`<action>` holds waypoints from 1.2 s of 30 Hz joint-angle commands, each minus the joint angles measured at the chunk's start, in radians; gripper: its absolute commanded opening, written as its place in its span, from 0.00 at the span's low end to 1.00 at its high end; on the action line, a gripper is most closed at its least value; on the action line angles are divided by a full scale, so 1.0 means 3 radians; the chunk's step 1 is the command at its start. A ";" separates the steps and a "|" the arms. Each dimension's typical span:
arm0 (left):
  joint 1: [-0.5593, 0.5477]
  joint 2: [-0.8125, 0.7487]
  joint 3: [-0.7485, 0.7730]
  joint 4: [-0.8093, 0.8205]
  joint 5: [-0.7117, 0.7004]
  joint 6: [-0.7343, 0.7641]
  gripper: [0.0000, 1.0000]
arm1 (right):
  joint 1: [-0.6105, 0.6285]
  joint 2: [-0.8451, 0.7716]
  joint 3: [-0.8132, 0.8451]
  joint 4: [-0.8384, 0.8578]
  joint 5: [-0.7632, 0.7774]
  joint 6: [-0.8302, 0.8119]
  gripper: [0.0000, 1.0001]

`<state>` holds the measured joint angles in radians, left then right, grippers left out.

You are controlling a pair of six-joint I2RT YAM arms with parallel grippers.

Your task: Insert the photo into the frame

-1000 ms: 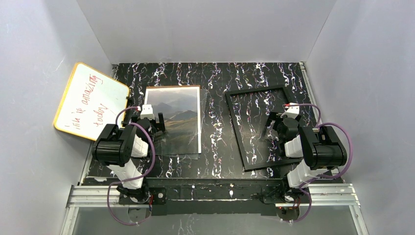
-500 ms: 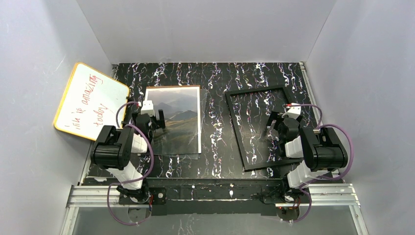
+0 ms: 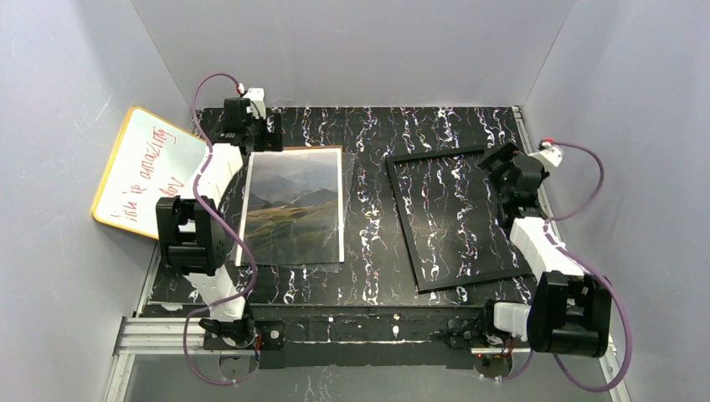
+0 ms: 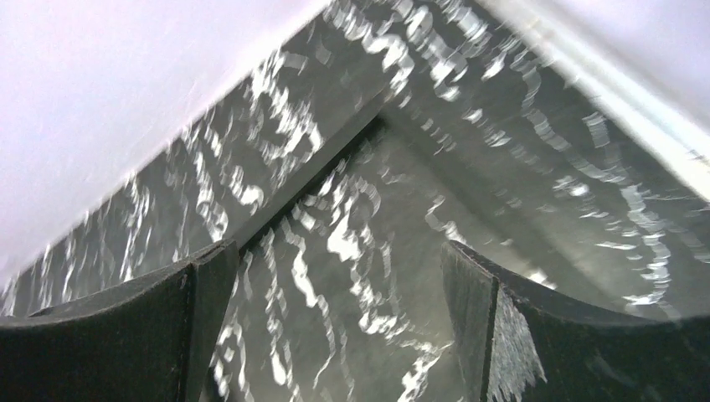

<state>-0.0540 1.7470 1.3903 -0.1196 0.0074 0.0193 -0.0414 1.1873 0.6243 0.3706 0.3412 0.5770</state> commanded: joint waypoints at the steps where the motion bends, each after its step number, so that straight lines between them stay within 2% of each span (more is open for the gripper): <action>1: 0.0041 0.0121 0.0434 -0.1342 0.0245 0.0049 0.98 | 0.0221 0.0479 0.0655 -0.1135 -0.1110 0.0064 0.99; 3: 0.0051 0.0133 0.0532 -0.1474 0.0328 0.0034 0.98 | 0.0593 0.0824 0.1103 -0.1746 -0.0924 -0.0070 0.99; 5: 0.0052 0.0134 0.0579 -0.1568 0.0417 0.0023 0.98 | 0.0975 0.1055 0.1416 -0.2079 -0.0710 -0.0168 0.99; 10: 0.0048 0.0160 0.0581 -0.1746 0.0512 0.0060 0.98 | 0.1663 0.1387 0.1747 -0.2276 -0.0628 -0.0274 0.99; 16: 0.0050 0.0148 0.0639 -0.1943 0.0650 0.0121 0.98 | 0.2077 0.1677 0.1855 -0.2570 -0.0443 -0.0293 0.99; 20: 0.0049 0.0100 0.0653 -0.2008 0.0768 0.0145 0.98 | 0.2179 0.1691 0.1748 -0.2651 -0.0328 -0.0277 0.97; 24: 0.0033 0.0059 0.0658 -0.2076 0.0916 0.0161 0.98 | 0.2214 0.1666 0.1567 -0.2647 -0.0283 -0.0249 0.90; 31: -0.0095 0.0154 0.0758 -0.2103 0.0987 0.0156 0.98 | 0.2236 0.1800 0.1506 -0.2623 -0.0319 -0.0281 0.74; 36: -0.0146 0.0254 0.0849 -0.2177 0.1012 0.0207 0.98 | 0.2285 0.1926 0.1542 -0.2585 -0.0325 -0.0236 0.54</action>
<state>-0.0841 1.8126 1.6054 -0.7204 0.2749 0.0605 0.6281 1.7309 1.0695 -0.4168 0.2340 0.4931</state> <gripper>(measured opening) 0.981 0.610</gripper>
